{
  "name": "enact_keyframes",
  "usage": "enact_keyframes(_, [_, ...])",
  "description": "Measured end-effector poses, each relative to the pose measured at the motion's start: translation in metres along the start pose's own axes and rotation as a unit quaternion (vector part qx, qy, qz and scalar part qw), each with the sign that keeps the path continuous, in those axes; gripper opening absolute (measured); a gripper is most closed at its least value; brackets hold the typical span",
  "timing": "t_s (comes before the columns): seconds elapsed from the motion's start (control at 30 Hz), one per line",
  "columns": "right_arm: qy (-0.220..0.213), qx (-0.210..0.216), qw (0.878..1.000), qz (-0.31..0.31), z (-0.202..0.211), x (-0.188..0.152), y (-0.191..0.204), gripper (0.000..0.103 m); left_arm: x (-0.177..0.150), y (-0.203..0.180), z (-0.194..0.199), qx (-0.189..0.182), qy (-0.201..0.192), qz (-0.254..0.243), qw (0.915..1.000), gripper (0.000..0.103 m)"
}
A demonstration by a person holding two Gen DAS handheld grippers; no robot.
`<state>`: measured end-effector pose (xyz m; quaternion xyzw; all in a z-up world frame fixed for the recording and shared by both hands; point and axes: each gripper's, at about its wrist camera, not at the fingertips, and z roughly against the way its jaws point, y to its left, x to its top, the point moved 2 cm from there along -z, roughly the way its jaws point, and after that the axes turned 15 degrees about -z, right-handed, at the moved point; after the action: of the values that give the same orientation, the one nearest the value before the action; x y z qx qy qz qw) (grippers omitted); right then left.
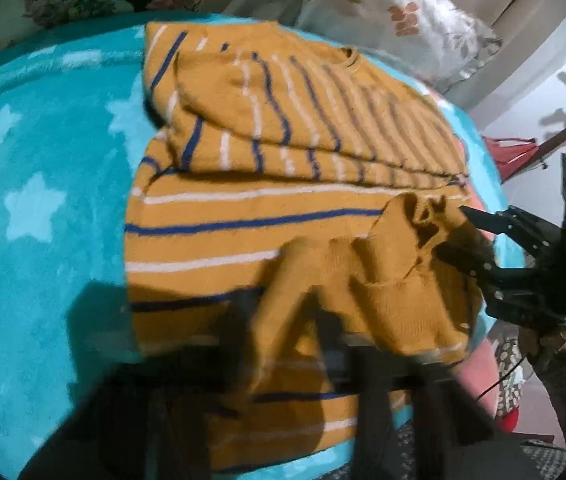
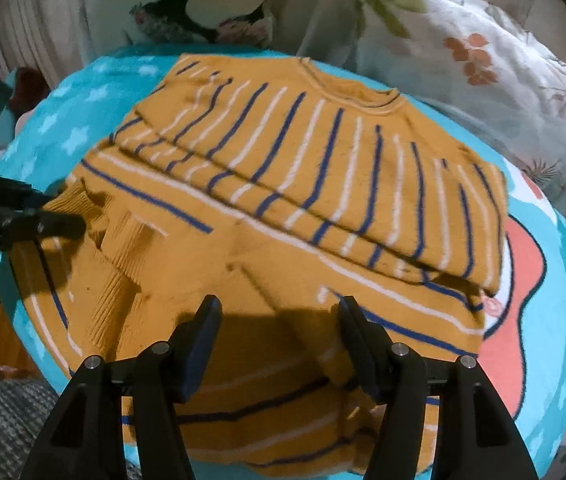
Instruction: Fold small clothes
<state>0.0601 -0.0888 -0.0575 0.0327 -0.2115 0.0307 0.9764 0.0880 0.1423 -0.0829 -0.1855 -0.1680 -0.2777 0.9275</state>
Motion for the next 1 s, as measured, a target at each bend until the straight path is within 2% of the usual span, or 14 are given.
enact_keyframes(0.03, [0.004,0.002,1.0,-0.002,-0.002,-0.002,0.001,0.061,-0.002,0.002,0.001,0.002,0.002,0.005,1.0,0.007])
enact_keyframes(0.07, [0.011,0.005,1.0,-0.008,-0.004,-0.004,-0.001,0.041,-0.004,0.004,0.004,0.0,-0.003,0.012,0.9999,0.007])
enact_keyframes(0.13, [0.028,0.007,0.999,-0.026,-0.006,-0.007,-0.009,0.01,-0.005,0.007,0.015,-0.001,-0.018,0.024,0.9995,0.006])
enact_keyframes(0.3, [-0.005,0.047,0.991,-0.124,0.03,-0.006,-0.043,0.008,-0.004,0.021,0.057,-0.009,-0.074,0.065,0.9951,0.005])
enact_keyframes(0.43, [-0.058,0.074,0.974,-0.207,0.075,0.004,-0.078,0.006,0.008,0.029,0.086,-0.031,-0.117,0.098,0.9878,0.005])
enact_keyframes(0.53, [-0.092,0.087,0.962,-0.243,0.103,0.017,-0.095,0.006,0.028,0.027,0.096,-0.047,-0.137,0.099,0.9845,0.005])
enact_keyframes(0.63, [-0.114,0.079,0.958,-0.253,0.116,0.037,-0.099,0.006,0.059,0.022,0.098,-0.039,-0.142,0.083,0.9857,0.005])
enact_keyframes(0.77, [-0.125,0.059,0.957,-0.257,0.113,0.065,-0.101,0.006,0.1,0.024,0.093,-0.018,-0.142,0.057,0.988,0.005])
enact_keyframes(1.0, [-0.116,0.033,0.954,-0.276,0.086,0.104,-0.118,0.006,0.151,0.056,0.058,-0.025,-0.122,0.079,0.989,0.005])
